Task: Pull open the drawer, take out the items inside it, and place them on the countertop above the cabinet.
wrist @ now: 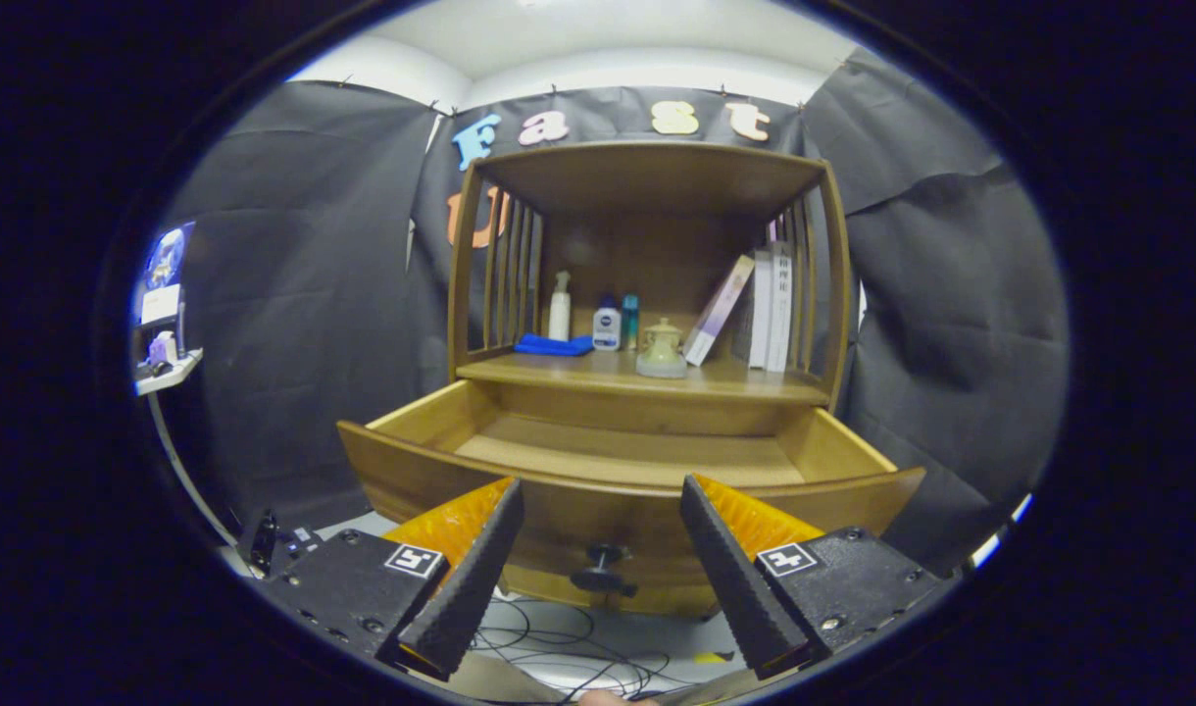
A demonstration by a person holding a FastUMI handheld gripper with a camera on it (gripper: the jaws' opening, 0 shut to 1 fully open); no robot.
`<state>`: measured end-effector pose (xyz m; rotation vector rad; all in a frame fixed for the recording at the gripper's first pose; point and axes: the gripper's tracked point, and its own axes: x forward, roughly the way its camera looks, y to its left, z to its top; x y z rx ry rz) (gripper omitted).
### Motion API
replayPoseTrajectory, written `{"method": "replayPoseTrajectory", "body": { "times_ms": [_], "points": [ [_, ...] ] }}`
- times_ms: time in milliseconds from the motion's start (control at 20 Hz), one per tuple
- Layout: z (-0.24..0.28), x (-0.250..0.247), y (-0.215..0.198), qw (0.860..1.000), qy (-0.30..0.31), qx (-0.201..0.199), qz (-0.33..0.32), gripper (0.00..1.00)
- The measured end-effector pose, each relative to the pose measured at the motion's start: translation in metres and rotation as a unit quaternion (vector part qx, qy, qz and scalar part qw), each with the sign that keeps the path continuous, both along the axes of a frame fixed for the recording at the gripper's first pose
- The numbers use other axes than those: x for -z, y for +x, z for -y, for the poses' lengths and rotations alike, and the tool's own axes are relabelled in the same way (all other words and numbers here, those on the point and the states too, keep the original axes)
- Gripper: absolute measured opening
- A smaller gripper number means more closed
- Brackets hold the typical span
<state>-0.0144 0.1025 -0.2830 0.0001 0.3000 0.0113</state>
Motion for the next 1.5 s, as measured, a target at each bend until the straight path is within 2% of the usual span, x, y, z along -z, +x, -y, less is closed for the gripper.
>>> {"method": "replayPoseTrajectory", "body": {
  "times_ms": [300,450,650,1000,1500],
  "points": [
    [0.004,0.042,0.013,0.999,0.004,0.036,-0.034,1.0],
    [0.003,0.047,0.025,0.998,0.003,0.048,-0.032,1.0],
    [0.007,0.047,0.037,0.996,-0.016,0.088,-0.021,1.0],
    [0.006,0.045,0.062,0.996,-0.021,0.089,-0.011,1.0],
    [0.016,0.044,0.14,0.994,-0.039,0.094,-0.032,1.0]
  ]
}}
